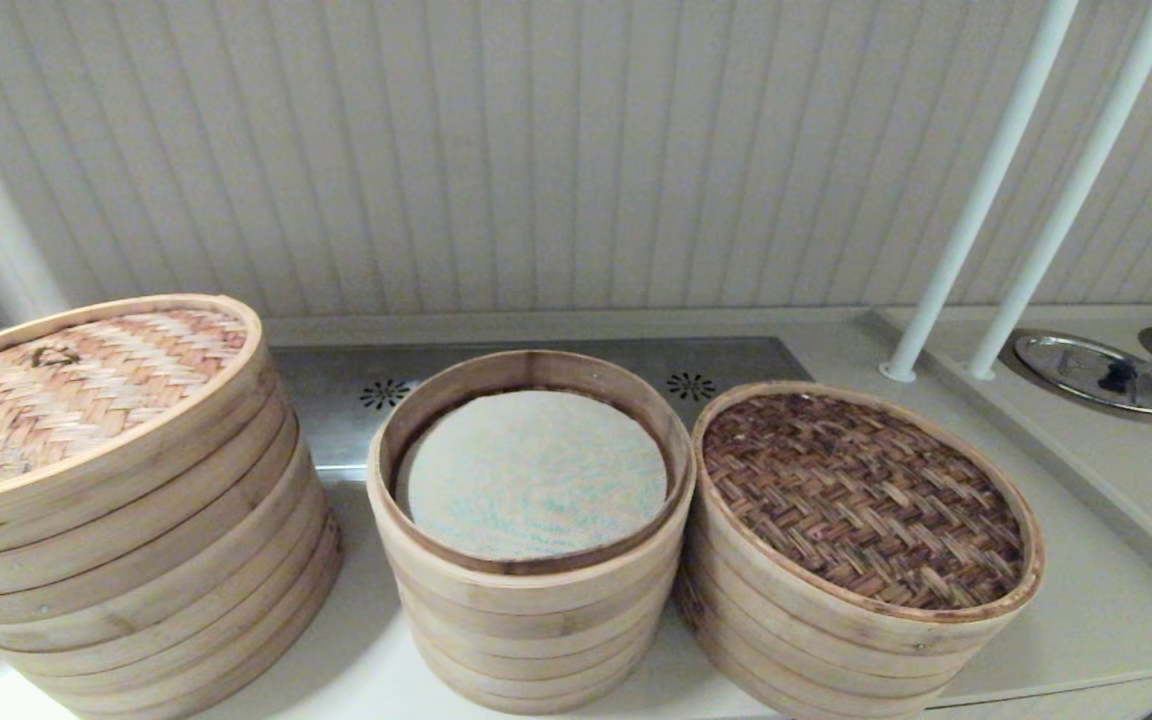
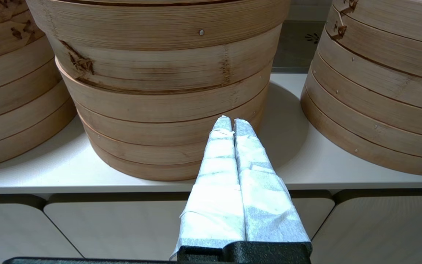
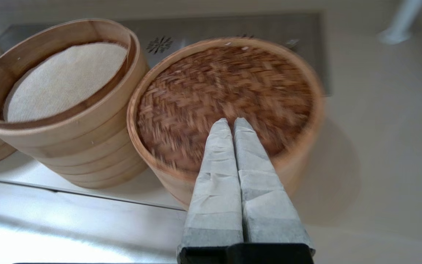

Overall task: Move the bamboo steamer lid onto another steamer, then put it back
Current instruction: Pick up the steamer

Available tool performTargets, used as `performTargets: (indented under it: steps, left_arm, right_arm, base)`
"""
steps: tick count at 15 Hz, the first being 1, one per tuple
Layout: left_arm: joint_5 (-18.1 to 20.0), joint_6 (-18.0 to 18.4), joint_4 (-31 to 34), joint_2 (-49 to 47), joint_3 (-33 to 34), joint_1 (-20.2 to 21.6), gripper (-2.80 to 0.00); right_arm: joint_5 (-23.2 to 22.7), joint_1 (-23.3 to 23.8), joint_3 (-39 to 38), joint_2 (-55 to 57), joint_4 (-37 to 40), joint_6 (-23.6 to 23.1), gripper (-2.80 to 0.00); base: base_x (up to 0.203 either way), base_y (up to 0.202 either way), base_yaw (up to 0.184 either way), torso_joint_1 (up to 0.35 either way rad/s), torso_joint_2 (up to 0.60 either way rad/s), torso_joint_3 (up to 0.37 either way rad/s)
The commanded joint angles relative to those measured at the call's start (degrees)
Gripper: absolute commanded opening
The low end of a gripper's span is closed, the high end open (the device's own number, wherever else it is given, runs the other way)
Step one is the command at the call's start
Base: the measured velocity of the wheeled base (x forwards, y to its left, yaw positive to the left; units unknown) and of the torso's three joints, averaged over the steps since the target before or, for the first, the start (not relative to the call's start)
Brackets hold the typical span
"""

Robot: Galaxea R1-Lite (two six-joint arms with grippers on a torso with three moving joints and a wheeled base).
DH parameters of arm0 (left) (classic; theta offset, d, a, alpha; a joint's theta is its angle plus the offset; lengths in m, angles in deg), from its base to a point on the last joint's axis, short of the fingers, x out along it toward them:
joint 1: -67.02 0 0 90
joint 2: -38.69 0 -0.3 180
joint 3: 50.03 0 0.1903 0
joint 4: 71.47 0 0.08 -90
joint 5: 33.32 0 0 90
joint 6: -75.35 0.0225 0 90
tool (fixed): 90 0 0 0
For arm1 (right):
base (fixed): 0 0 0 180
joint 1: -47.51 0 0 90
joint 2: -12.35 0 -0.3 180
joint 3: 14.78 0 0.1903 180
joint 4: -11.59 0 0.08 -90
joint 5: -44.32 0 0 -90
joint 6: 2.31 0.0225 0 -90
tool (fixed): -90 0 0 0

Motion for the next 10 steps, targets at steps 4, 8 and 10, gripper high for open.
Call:
performTargets:
  steps: [4,8,10]
  left_arm:
    - [0.0,0.0,0.0,0.0,0.0,0.0,-2.80]
    - [0.0,0.0,0.0,0.0,0.0,0.0,-2.80]
    - [0.0,0.0,0.0,0.0,0.0,0.0,-2.80]
  right_arm:
    - [-0.4,-1.5,-0.2,20.7,-11.8,0.6,0.00]
    - [1.4,-2.5,-0.2,27.6,-17.7,-0.2,0.00]
    - [3.5,-4.6,-0.2,30.5,-18.8,-0.7,0.00]
  base:
    - [0.000,0.000,0.000,0.000,0.00,0.000]
    - [0.000,0.000,0.000,0.000,0.00,0.000]
    - [0.000,0.000,0.000,0.000,0.00,0.000]
